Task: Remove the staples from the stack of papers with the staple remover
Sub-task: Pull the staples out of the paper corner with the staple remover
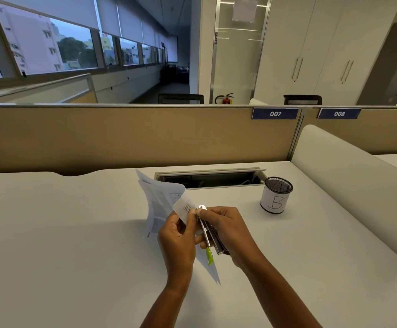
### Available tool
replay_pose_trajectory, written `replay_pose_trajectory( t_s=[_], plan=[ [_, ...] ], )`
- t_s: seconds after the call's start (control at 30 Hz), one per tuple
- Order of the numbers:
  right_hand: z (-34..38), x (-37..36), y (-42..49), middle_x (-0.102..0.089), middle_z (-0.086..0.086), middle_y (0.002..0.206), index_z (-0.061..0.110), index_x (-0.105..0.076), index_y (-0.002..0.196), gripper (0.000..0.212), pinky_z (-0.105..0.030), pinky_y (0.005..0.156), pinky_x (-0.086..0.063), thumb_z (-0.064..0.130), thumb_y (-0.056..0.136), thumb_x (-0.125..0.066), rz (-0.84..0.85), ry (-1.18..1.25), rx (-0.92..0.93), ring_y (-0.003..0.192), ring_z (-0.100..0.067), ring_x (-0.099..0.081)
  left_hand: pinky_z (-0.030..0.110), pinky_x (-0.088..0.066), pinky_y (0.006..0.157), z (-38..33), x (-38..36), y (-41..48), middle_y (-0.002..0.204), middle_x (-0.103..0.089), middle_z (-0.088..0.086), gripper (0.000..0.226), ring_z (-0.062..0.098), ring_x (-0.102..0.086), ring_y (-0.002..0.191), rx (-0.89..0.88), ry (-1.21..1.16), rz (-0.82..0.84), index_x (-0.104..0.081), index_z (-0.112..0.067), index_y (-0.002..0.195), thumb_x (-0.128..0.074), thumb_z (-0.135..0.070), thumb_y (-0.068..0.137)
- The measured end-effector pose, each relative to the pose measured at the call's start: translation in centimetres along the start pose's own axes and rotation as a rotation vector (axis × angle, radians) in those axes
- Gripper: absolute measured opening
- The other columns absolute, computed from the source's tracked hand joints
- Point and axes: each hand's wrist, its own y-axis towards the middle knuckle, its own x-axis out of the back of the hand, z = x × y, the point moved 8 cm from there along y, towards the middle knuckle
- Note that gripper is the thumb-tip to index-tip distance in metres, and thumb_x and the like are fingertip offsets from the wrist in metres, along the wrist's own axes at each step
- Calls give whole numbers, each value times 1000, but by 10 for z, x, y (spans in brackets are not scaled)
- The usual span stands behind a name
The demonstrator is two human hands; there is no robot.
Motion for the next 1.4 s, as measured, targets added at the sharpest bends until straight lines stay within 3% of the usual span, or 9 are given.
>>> replay_pose_trajectory(
  t_s=[0.2, 0.4, 0.63, 0.77, 0.87, 1.0, 1.17, 1.4],
  plan=[
    [-3, 2, -2, -64, -4, 61, 4, -64, 84, 25, -14, 42, -51, 23, 91, -48, -12, 95, -40, 38, -7, -59, 1, -43, 47, 1, -3, 0, 85, -57, -11, 12, -1, -55, 65, -5, -26, -4, -54, -15, 84, -61, -7, 78],
    [-7, 3, -4, -63, 8, 41, 15, -62, 68, 29, -14, 39, -50, 24, 91, -48, -40, 145, -82, 36, -7, -59, 7, -48, 56, 6, -4, 2, 81, -60, -8, 11, 0, -60, 69, 3, -45, 12, -57, -15, 87, -60, -9, 79],
    [-13, 1, -4, -64, 4, 42, 11, -63, 67, 31, -13, 39, -49, 26, 90, -50, -19, 241, -141, 35, -8, -57, 14, -48, 60, 10, -2, 2, 81, -62, -3, 9, 11, -62, 70, 7, -45, 5, -57, -15, 86, -60, -9, 79],
    [-13, 1, -3, -66, 4, 44, 12, -64, 68, 30, -14, 39, -49, 26, 90, -50, 5, 232, -122, 37, -8, -60, 6, -48, 50, 9, -1, 2, 72, -60, -12, 15, 3, -62, 63, 33, -66, 11, -56, -22, 78, -60, -8, 79],
    [-8, 2, -2, -68, 5, 48, 14, -64, 70, 28, -15, 41, -51, 26, 90, -49, 39, 165, -71, 41, -8, -63, 9, -48, 53, 7, 0, 3, 71, -59, -15, 22, 3, -62, 59, 44, -63, 20, -54, -30, 74, -60, -10, 79],
    [-1, 3, 0, -69, 5, 54, 15, -66, 77, 24, -16, 44, -52, 24, 91, -49, 97, 55, 2, 46, -9, -64, 5, -46, 48, 7, 0, 6, 72, -57, -13, 9, 2, -57, 65, 69, -51, 45, -54, -17, 82, -59, -10, 80],
    [8, 8, 0, -67, 8, 57, 19, -65, 73, 23, -15, 44, -49, 24, 90, -51, 102, -74, 38, 46, -9, -64, 9, -43, 60, 1, 0, 7, 91, -58, -4, 12, 9, -57, 71, 43, 3, 83, -57, -10, 88, -61, -9, 77],
    [8, 5, 0, -66, 7, 52, 17, -65, 70, 25, -15, 41, -50, 22, 90, -51, 90, -31, 36, 42, -9, -62, 16, -44, 65, -4, 0, 2, 91, -58, 0, 18, 16, -57, 75, 2, 62, 58, -61, 5, 92, -62, -6, 77]
  ],
)
